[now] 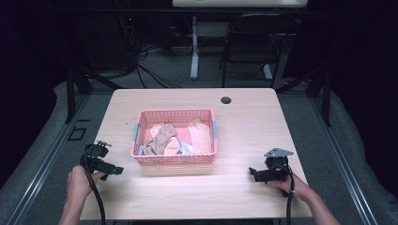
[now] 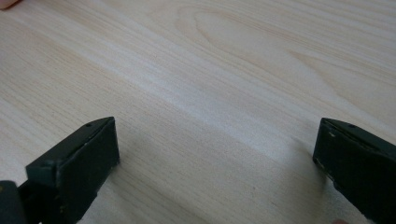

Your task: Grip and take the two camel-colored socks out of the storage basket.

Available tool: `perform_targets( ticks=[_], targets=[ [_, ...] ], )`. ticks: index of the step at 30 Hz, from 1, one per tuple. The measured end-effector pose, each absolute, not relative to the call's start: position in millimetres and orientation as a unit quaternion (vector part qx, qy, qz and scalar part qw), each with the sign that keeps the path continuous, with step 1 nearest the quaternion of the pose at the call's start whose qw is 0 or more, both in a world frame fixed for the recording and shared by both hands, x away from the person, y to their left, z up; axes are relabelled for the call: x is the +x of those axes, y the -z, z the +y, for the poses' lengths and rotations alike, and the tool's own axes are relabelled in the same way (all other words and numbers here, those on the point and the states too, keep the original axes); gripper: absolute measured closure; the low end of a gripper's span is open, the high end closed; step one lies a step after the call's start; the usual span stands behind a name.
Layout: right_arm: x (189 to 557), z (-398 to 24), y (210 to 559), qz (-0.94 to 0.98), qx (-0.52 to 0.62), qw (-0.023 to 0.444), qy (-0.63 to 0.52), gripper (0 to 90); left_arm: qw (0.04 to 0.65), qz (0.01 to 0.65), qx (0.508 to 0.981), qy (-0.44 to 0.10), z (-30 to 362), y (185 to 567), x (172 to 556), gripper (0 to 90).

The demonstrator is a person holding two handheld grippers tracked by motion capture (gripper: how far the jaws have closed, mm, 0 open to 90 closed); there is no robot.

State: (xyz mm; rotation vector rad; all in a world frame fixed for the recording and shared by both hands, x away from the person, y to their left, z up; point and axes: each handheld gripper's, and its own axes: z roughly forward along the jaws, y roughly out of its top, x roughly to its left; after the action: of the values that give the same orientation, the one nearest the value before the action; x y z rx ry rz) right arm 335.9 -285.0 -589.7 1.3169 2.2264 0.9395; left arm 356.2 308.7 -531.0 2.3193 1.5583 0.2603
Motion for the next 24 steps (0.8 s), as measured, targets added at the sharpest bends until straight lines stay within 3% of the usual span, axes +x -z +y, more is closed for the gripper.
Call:
perform_targets(
  ticks=[24],
  targets=[
    [335.3,-285.1,589.4,0.795,0.469,0.194,-0.332,0.0,0.198,0.540,0.814,-0.078,303.5,493.5,353.0,0.3]
  ],
)
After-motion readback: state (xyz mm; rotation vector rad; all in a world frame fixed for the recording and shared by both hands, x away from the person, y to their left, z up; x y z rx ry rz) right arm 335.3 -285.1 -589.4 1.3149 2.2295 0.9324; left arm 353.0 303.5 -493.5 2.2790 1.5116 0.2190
